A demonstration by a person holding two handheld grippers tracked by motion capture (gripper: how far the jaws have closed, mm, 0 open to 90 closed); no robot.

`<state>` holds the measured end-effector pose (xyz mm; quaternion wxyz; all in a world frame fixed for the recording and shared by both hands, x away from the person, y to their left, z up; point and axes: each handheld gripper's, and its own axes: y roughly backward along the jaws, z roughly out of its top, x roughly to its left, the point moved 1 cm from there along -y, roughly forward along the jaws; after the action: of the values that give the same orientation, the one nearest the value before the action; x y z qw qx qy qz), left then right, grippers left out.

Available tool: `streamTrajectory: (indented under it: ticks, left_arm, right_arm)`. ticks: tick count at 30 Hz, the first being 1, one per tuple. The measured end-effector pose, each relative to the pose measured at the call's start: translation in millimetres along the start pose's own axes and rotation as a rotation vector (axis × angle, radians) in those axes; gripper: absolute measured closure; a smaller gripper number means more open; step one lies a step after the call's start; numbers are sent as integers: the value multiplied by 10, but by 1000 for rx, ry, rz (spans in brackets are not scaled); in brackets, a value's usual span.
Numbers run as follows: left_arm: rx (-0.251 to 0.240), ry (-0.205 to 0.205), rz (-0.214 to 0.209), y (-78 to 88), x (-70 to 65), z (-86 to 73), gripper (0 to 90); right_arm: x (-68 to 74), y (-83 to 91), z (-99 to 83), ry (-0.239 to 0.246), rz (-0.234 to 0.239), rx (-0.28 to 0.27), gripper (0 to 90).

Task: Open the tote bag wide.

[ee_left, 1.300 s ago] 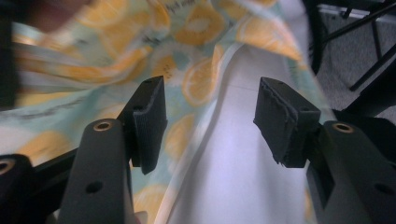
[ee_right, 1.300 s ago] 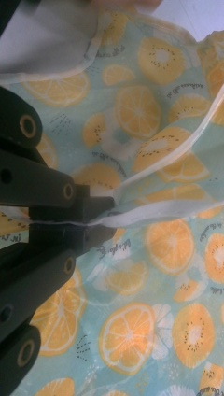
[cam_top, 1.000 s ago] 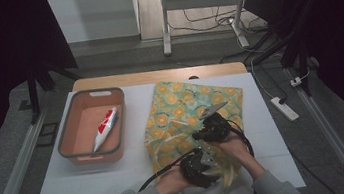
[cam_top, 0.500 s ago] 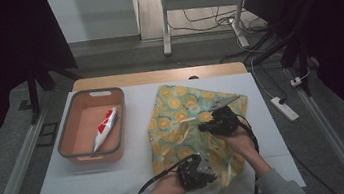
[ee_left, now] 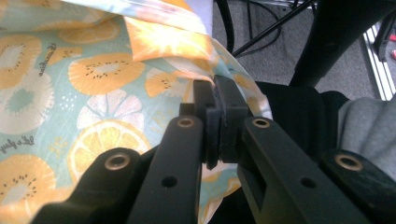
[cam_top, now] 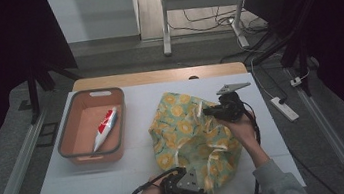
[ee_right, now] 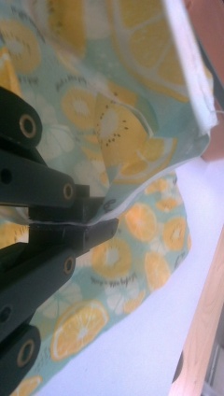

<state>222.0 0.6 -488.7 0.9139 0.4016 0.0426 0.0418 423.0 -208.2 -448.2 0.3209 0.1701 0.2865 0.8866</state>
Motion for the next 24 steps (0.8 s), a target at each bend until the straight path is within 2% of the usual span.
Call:
streamTrajectory:
  ticks: [2,3,6,9,11,14,18,20,24]
  left_arm:
    - [-7,4,2,18,12,-29,865]
    - [-13,11,3,25,27,-40,830]
    - [-25,31,12,52,79,-49,655]
    - [-68,45,29,146,108,-30,497]
    - [-94,47,47,241,121,-4,467]
    - [-160,67,78,458,168,39,439]
    - [-226,116,129,743,249,75,420]
    - [-238,134,163,882,311,94,405]
    - [-259,208,223,1090,497,85,378]
  right_arm:
    - [-33,-32,-16,-8,-5,4,886]
    - [-40,-46,-23,-15,-1,5,886]
    - [-32,-76,-30,-18,6,10,885]
    - [13,-94,-25,-4,22,14,886]
    - [43,-96,-18,2,34,11,885]
    - [77,-100,-11,9,38,7,885]
    - [80,-114,-22,0,46,6,885]
    - [81,-121,-26,-5,48,5,885]
    - [109,-132,-19,-2,61,0,885]
